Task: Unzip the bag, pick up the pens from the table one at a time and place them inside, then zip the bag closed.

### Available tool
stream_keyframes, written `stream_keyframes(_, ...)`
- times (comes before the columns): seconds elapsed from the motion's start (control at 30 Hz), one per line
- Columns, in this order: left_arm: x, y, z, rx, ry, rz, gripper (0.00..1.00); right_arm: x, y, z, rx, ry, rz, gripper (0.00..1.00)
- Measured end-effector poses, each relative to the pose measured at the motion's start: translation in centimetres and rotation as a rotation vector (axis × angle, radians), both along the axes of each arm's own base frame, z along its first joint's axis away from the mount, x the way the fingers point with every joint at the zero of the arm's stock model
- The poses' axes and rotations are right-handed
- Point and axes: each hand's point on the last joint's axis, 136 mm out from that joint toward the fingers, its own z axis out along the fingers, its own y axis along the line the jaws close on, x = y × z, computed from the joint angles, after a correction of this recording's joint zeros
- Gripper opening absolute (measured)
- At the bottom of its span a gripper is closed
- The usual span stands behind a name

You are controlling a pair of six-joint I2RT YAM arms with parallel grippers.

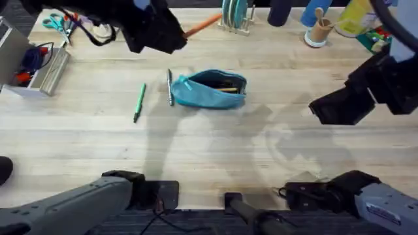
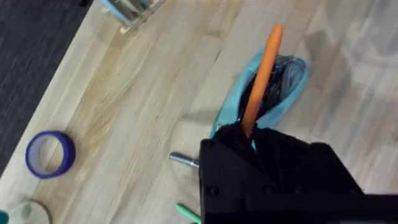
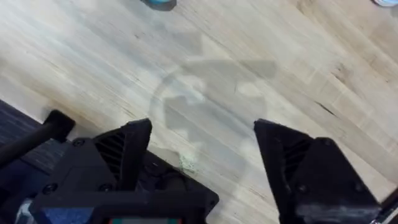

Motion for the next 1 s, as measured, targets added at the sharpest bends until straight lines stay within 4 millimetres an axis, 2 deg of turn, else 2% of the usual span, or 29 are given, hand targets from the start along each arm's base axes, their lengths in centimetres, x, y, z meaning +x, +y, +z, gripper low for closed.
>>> stream_keyframes(0.2,-1.0,-1.6,-0.3,0.015,0.010,-0.061,0.042,0.0,0.0,0.0,0.000,0.000,0.000,0.997)
stream_keyframes(1.0,-2.5,-4.5,-0.6,0.106,-0.089,-0.283,0.042,0.0,0.0,0.0,0.001,0.000,-0.002,0.998)
